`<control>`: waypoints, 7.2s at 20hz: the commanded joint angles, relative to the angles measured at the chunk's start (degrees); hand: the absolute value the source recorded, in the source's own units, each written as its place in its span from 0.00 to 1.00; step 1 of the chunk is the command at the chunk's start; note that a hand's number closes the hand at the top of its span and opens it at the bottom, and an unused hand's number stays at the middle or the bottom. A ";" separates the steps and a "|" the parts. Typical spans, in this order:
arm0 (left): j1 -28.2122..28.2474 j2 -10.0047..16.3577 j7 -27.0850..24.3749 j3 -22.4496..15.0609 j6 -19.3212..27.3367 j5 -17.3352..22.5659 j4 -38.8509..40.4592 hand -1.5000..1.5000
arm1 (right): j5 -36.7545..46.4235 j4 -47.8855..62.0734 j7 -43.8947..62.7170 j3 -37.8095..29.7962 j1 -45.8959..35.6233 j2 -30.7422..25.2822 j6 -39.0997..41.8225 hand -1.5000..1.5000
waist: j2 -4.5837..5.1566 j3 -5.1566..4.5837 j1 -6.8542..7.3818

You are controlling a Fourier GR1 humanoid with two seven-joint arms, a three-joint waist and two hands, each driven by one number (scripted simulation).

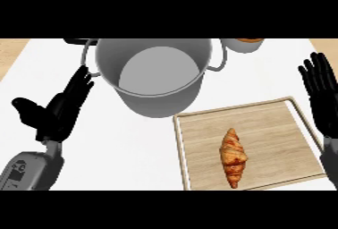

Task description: Pick the croissant from the tray and place it in the pot

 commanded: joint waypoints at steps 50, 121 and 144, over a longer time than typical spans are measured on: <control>7.21 -7.45 4.73 -2.97 6.68 -6.12 -7.00 0.50 | 20.87 -30.36 84.86 46.12 -31.99 -12.45 37.29 0.00 | 0.58 0.63 -0.69; 6.05 -10.89 10.67 2.46 0.91 -9.32 -10.31 0.50 | 75.95 -5.58 86.84 29.63 -10.40 29.35 14.68 1.00 | 0.65 0.73 -0.80; 3.65 -11.09 11.06 3.09 -0.37 -10.13 -8.61 0.50 | 88.32 -17.61 91.22 24.95 -47.94 29.63 25.07 1.00 | 0.65 0.67 0.63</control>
